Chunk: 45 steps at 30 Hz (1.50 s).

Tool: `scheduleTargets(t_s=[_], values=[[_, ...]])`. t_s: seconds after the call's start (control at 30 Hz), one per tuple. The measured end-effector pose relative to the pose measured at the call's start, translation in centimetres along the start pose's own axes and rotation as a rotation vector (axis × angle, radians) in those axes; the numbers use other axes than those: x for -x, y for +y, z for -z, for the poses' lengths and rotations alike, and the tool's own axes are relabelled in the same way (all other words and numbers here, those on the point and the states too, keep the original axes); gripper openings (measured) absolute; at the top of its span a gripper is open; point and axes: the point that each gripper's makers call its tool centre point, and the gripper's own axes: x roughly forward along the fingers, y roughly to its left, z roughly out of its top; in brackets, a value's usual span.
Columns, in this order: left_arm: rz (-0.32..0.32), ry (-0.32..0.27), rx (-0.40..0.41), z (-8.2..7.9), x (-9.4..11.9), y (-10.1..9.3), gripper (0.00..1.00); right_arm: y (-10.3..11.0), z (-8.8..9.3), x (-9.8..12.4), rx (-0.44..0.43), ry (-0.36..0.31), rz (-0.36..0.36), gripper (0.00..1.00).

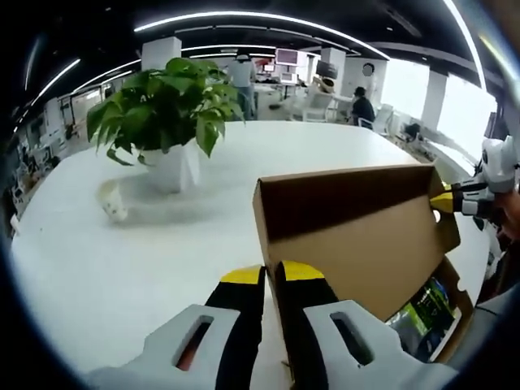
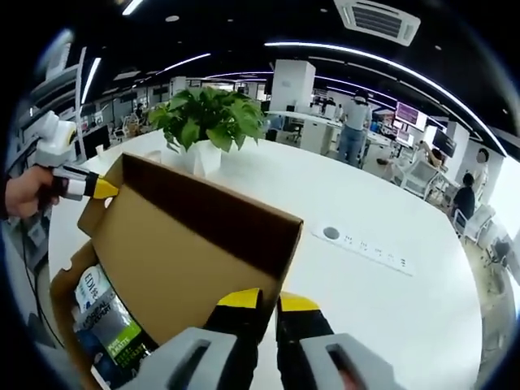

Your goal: Operate the shoe box by opening the lid, removing the specified soft item, and placing it in the target area until the item is outside and the box remains undamaged.

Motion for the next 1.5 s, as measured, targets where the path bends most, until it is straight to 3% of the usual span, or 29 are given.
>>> scheduleTargets(t_s=[0.77,1.5], values=[[-0.002,0.083,0.035,2.1,-2.8,0.2,0.06,-0.4,2.9,-4.0,-0.096,0.126,-0.019,0.01],[-0.01,0.143,0.023,3.5,-4.5,0.7,0.06,-0.2,4.6,-5.3,-0.126,0.195,-0.034,0.01]])
